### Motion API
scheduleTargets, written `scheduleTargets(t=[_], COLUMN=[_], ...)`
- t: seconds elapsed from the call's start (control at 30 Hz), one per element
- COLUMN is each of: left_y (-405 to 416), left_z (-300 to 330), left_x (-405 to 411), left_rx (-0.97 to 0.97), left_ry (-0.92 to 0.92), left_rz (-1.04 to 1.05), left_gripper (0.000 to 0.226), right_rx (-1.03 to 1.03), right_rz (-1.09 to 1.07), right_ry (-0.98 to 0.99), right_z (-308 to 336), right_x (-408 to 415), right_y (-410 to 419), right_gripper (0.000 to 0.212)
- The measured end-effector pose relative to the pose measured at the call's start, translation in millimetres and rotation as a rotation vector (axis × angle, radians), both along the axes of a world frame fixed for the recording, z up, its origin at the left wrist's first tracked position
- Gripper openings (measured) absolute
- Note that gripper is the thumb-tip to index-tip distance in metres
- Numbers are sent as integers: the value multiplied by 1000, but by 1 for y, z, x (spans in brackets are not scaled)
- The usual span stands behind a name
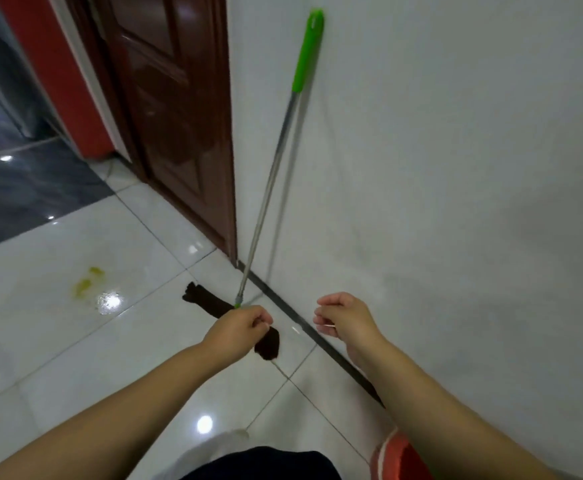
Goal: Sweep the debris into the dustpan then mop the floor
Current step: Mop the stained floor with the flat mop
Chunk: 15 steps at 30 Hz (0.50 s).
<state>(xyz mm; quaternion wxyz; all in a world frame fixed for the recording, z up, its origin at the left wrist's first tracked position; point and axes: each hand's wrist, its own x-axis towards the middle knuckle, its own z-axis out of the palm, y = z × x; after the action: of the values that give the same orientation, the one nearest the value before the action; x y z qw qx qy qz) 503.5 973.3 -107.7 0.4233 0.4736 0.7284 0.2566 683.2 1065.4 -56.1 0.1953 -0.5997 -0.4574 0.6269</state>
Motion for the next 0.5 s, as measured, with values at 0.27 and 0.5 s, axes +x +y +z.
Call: scheduleTargets(t=[0.27,0.5], left_y=[39,85], left_z=[1,11], left_x=[-65,-93], left_rx=[-1,-11], left_ry=[-110,-255], left_rz=[242,582], left_gripper=[13,14], right_rx=[66,95], right_rz=[143,213], right_ry=[63,39], right_z=[30,34], right_x=[-97,-167], right_y=[94,217], right_gripper=[13,14])
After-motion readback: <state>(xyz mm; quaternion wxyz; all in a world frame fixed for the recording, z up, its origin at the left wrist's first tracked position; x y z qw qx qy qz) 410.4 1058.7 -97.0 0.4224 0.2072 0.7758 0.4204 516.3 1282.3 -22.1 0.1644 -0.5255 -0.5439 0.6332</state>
